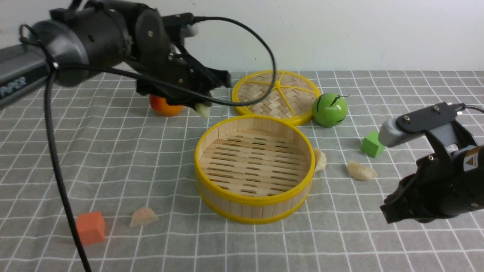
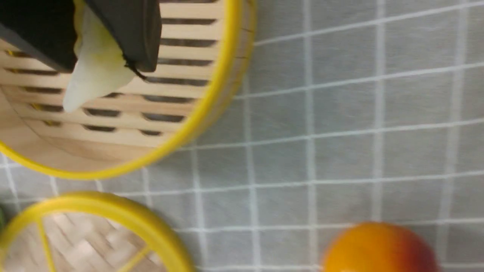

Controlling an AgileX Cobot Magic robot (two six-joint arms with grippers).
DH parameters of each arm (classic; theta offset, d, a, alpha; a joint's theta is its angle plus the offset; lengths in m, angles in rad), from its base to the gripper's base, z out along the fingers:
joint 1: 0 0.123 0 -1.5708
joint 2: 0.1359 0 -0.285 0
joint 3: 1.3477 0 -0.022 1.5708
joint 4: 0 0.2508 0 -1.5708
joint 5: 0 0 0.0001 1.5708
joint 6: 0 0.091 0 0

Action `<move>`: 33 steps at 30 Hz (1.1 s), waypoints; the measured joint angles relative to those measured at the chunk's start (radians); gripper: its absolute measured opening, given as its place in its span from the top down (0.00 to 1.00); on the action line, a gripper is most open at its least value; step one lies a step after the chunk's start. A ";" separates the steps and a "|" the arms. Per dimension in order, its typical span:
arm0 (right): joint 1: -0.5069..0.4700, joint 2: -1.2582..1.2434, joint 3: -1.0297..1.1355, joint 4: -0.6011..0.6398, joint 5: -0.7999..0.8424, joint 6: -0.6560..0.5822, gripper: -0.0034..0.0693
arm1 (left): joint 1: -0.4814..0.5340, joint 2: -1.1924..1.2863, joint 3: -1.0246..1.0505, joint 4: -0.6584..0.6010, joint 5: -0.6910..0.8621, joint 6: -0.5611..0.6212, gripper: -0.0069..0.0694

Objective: Put the dumplings into the steamer on the table with the grey tablecloth.
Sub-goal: 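Place the dumpling into the bamboo steamer basket with the left gripper, then reach for and grasp a dumpling on the table with the left gripper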

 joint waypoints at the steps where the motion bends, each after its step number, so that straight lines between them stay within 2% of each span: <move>1: 0.000 0.000 0.000 0.001 0.000 0.000 0.94 | 0.000 0.000 0.000 -0.001 -0.003 0.000 0.67; 4: 0.000 0.028 0.000 0.024 0.007 0.000 0.93 | -0.024 0.099 0.003 0.009 -0.067 0.000 0.67; 7: 0.000 0.041 0.000 0.030 0.018 0.000 0.93 | -0.024 0.149 0.007 0.029 -0.102 0.000 0.59; 8: 0.000 0.045 0.000 0.034 0.021 -0.003 0.93 | -0.022 0.165 0.008 0.032 -0.121 0.000 0.49; 11: 0.000 0.045 0.000 0.041 0.025 -0.006 0.93 | -0.022 0.171 0.008 0.035 -0.133 0.000 0.32; 13: 0.000 0.045 0.000 0.043 0.025 -0.009 0.92 | -0.022 0.171 0.005 0.035 -0.125 0.001 0.26; 15: 0.000 0.045 0.000 0.044 0.026 -0.020 0.92 | -0.024 0.161 -0.030 0.037 -0.025 0.007 0.18; 16: 0.000 0.045 0.000 0.044 0.027 -0.020 0.92 | -0.024 0.161 -0.030 0.037 -0.014 0.007 0.17; 18: 0.000 0.045 0.000 0.044 0.034 -0.042 0.92 | -0.026 0.106 -0.063 0.049 0.131 0.057 0.15; 21: 0.000 0.045 0.000 0.045 0.046 -0.056 0.91 | -0.028 -0.014 -0.060 0.077 0.250 0.117 0.15; 25: 0.000 0.045 0.000 0.045 0.052 -0.063 0.91 | -0.026 -0.168 0.044 0.114 0.376 0.160 0.15; 28: 0.000 0.045 0.000 0.051 0.052 -0.064 0.91 | -0.015 -0.217 0.219 0.125 0.358 0.212 0.15; 33: 0.000 0.045 0.000 0.097 0.058 -0.064 0.91 | -0.003 -0.175 0.445 0.205 0.150 0.279 0.15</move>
